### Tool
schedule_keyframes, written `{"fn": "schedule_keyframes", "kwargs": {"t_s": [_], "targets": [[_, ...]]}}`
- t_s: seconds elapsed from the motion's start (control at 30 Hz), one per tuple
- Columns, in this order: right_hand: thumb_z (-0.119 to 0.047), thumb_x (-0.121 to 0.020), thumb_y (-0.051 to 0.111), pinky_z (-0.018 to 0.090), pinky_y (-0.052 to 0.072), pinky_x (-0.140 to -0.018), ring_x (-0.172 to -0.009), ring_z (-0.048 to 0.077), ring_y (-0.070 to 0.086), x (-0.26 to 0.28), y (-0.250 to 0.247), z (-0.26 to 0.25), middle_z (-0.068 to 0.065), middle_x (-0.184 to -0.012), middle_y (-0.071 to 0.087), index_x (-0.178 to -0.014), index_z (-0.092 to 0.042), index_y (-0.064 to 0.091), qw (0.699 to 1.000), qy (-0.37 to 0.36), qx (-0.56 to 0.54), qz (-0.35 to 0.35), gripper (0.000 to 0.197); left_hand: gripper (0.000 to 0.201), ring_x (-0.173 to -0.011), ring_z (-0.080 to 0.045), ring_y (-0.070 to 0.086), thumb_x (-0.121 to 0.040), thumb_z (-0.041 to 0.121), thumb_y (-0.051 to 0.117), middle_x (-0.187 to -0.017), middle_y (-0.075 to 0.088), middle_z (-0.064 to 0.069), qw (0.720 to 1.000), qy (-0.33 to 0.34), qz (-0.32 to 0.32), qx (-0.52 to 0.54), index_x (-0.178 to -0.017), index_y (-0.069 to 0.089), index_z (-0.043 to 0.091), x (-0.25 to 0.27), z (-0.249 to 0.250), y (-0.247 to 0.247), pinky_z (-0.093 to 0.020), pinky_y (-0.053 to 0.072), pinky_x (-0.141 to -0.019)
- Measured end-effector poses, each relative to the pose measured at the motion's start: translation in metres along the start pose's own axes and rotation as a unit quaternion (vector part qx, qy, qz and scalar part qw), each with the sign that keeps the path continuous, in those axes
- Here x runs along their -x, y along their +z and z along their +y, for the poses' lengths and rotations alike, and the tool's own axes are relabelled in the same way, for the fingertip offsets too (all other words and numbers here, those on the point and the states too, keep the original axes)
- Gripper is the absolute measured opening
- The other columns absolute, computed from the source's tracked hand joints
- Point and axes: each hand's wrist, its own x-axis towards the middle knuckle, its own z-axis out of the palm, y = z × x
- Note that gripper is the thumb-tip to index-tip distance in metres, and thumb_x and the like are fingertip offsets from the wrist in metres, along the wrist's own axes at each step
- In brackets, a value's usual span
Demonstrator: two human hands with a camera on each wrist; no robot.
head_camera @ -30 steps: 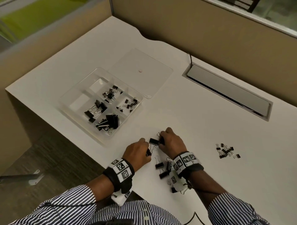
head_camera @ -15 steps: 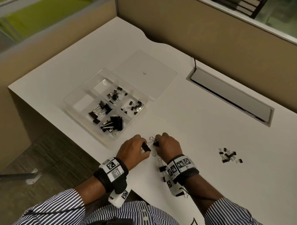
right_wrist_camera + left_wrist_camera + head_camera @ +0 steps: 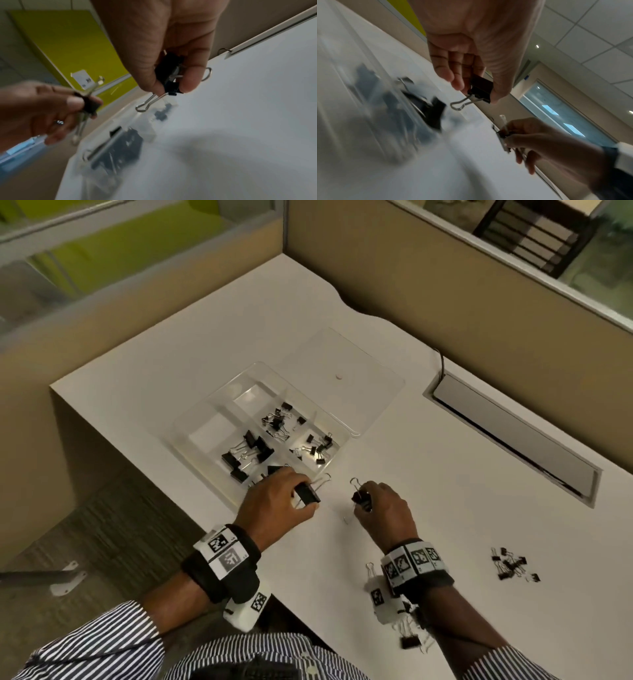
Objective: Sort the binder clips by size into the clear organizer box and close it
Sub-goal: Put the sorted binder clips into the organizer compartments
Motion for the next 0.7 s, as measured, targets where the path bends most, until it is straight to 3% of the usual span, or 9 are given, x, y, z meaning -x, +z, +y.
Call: {"fn": "schedule_keyframes", "kwargs": {"t_s": [0.13, 0.27, 0.37, 0.57, 0.63, 0.7], "targets": [[-0.028, -0.083, 0.068, 0.038, 0.056, -0.075, -0.083, 0.016, 0.064, -0.027, -0.013, -0.048, -0.003, -0.095, 0.066, -0.104, -0.024, 0.065, 0.996, -0.013, -0.084, 0.031, 0.022, 0.045, -0.092, -0.01, 0.062, -0.077, 0.04, 0.078, -0.107, 0.061, 0.007, 0.999, -0.025, 0.048, -0.007, -0.116, 0.064, 0.022, -0.013, -0.03, -0.043, -0.029, 0.056, -0.078], [-0.028, -0.083, 0.069, 0.042, 0.06, -0.067, -0.083, 0.016, 0.066, -0.054, -0.014, -0.101, -0.004, -0.096, 0.069, -0.103, -0.024, 0.066, 0.986, -0.015, -0.164, 0.025, 0.021, 0.047, -0.091, -0.013, 0.059, -0.076, 0.044, 0.078, -0.104, 0.062, 0.007, 0.995, -0.035, 0.075, -0.063, -0.116, 0.064, 0.024, -0.026, -0.063, -0.068, -0.031, 0.054, -0.074], [-0.027, -0.083, 0.069, 0.041, 0.06, -0.07, -0.081, 0.014, 0.066, -0.071, -0.012, -0.132, -0.007, -0.093, 0.068, -0.098, -0.025, 0.065, 0.983, -0.025, -0.179, 0.021, 0.016, 0.051, -0.093, -0.016, 0.057, -0.074, 0.045, 0.079, -0.1, 0.063, 0.005, 0.991, -0.031, 0.082, -0.103, -0.118, 0.064, 0.023, -0.036, -0.082, -0.077, -0.03, 0.05, -0.072], [-0.026, -0.083, 0.069, 0.028, 0.053, -0.07, -0.08, 0.011, 0.063, -0.095, 0.008, -0.175, -0.006, -0.091, 0.067, -0.102, -0.022, 0.065, 0.987, -0.04, -0.157, 0.004, 0.019, 0.061, -0.1, -0.018, 0.055, -0.073, 0.045, 0.08, -0.109, 0.06, 0.005, 0.992, -0.027, 0.084, -0.094, -0.125, 0.056, 0.026, -0.037, -0.105, -0.09, -0.034, 0.052, -0.075], [-0.025, -0.083, 0.069, 0.029, 0.055, -0.072, -0.081, 0.011, 0.064, -0.099, 0.015, -0.185, -0.004, -0.096, 0.068, -0.106, -0.021, 0.064, 0.987, -0.049, -0.156, -0.001, 0.023, 0.058, -0.104, -0.02, 0.055, -0.076, 0.042, 0.077, -0.115, 0.059, 0.002, 0.991, -0.014, 0.098, -0.092, -0.126, 0.055, 0.024, -0.035, -0.109, -0.094, -0.037, 0.052, -0.081], [-0.025, -0.084, 0.069, 0.023, 0.049, -0.072, -0.087, 0.01, 0.063, -0.102, 0.021, -0.192, -0.003, -0.108, 0.066, -0.114, -0.022, 0.063, 0.987, -0.059, -0.148, -0.014, 0.03, 0.057, -0.111, -0.021, 0.054, -0.079, 0.04, 0.075, -0.124, 0.057, 0.0, 0.991, -0.009, 0.102, -0.089, -0.129, 0.052, 0.023, -0.034, -0.115, -0.098, -0.04, 0.05, -0.09]]}}
